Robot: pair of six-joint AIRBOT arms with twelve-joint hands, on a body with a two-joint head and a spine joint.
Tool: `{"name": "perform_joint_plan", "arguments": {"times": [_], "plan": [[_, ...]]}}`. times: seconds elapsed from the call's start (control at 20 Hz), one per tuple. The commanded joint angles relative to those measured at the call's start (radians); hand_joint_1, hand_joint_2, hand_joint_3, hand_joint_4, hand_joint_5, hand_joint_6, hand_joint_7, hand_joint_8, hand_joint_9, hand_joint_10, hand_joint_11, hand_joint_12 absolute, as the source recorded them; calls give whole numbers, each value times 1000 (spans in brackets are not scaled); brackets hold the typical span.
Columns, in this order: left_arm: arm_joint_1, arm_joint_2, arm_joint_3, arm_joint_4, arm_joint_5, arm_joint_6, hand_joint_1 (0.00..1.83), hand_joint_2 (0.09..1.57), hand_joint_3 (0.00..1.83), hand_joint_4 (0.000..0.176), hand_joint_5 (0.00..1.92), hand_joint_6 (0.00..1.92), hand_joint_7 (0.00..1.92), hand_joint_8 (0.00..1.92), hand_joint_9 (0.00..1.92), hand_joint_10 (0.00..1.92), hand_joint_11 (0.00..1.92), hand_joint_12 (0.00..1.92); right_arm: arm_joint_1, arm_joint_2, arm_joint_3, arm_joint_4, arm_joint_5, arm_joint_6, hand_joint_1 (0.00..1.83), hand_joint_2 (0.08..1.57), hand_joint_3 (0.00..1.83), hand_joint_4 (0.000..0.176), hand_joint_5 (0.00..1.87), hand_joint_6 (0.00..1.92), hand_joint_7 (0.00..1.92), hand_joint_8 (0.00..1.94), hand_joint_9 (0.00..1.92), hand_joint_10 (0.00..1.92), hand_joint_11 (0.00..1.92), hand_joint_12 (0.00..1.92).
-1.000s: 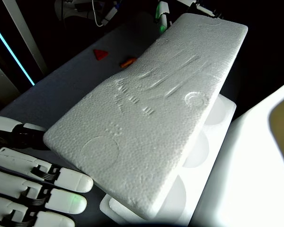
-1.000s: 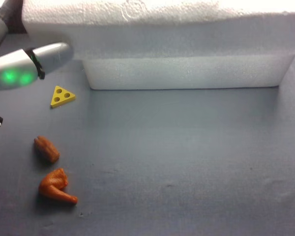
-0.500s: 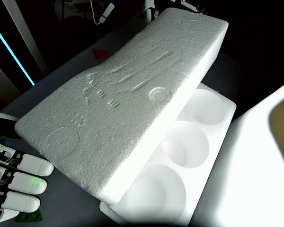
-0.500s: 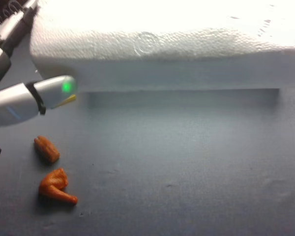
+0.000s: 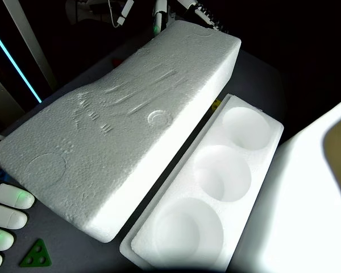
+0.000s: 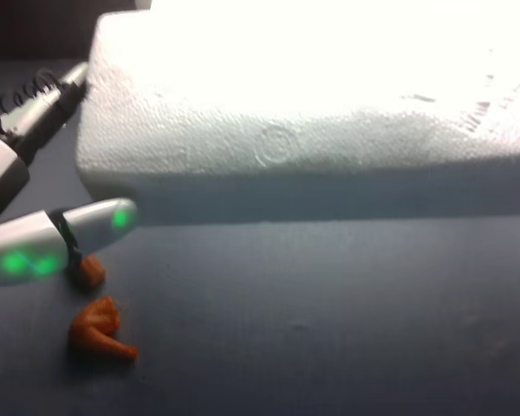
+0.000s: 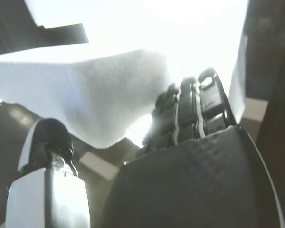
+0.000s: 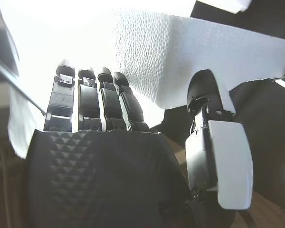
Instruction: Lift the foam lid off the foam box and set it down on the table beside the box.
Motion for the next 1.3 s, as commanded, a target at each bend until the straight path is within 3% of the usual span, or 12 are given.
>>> {"name": "perform_joint_plan", "arguments": {"times": [0.0, 0.15, 0.4, 0.5, 0.65, 0.7, 0.9, 0.95, 1.05, 1.25], "plan": [[-2, -5, -2, 36, -127, -7, 352, 1074, 0, 36, 0, 0, 0, 0, 0, 0, 0, 0, -4, 0, 5, -28, 129, 15, 417, 1279, 8, 0, 1, 0, 0, 0, 0, 0, 6, 4], [20, -30, 13, 3, -123, -19, 344, 1088, 5, 11, 0, 0, 0, 0, 0, 0, 0, 0, -32, -33, 30, -2, 114, 55, 375, 1232, 0, 0, 41, 14, 0, 0, 0, 0, 0, 0], [61, -67, 36, -48, -111, -44, 328, 1076, 0, 2, 0, 0, 0, 0, 0, 0, 0, 0, -26, -80, 73, 12, 55, 80, 359, 1228, 0, 0, 17, 2, 0, 0, 0, 0, 0, 0], [76, -70, 35, -54, -110, -51, 348, 1075, 0, 9, 0, 0, 0, 0, 0, 0, 0, 0, -26, -90, 80, 12, 35, 89, 365, 1218, 0, 0, 21, 3, 0, 0, 0, 0, 0, 0], [87, -73, 31, -62, -109, -51, 333, 1075, 0, 35, 0, 0, 0, 0, 0, 0, 0, 0, -30, -94, 79, 13, 31, 93, 364, 1209, 0, 0, 19, 2, 0, 0, 0, 0, 0, 0], [88, -75, 34, -66, -108, -52, 308, 1066, 0, 28, 0, 0, 0, 0, 0, 0, 0, 0, -31, -94, 79, 16, 30, 93, 367, 1216, 0, 0, 20, 2, 0, 0, 0, 0, 0, 0], [86, -60, 40, -68, -123, -43, 296, 1047, 0, 60, 0, 0, 0, 0, 0, 0, 0, 0, -28, -80, 80, 19, 55, 90, 368, 1198, 0, 0, 0, 0, 0, 0, 0, 0, 0, 0], [80, -53, 42, -65, -128, -36, 292, 1039, 0, 74, 0, 0, 0, 0, 0, 0, 0, 0, -24, -70, 80, 15, 61, 83, 357, 1199, 0, 0, 0, 0, 0, 0, 0, 0, 12, 6], [56, -38, 53, -48, -124, -20, 287, 1031, 0, 76, 0, 0, 0, 0, 0, 0, 0, 0, -12, -50, 80, 0, 64, 71, 324, 1203, 0, 0, 0, 0, 0, 0, 0, 0, 0, 0], [-28, -35, 97, 5, -66, -5, 200, 1036, 0, 101, 0, 0, 0, 0, 0, 0, 0, 0, 2, -34, 103, -29, 61, 53, 206, 1225, 3, 0, 0, 0, 0, 0, 0, 0, 0, 0]]}}
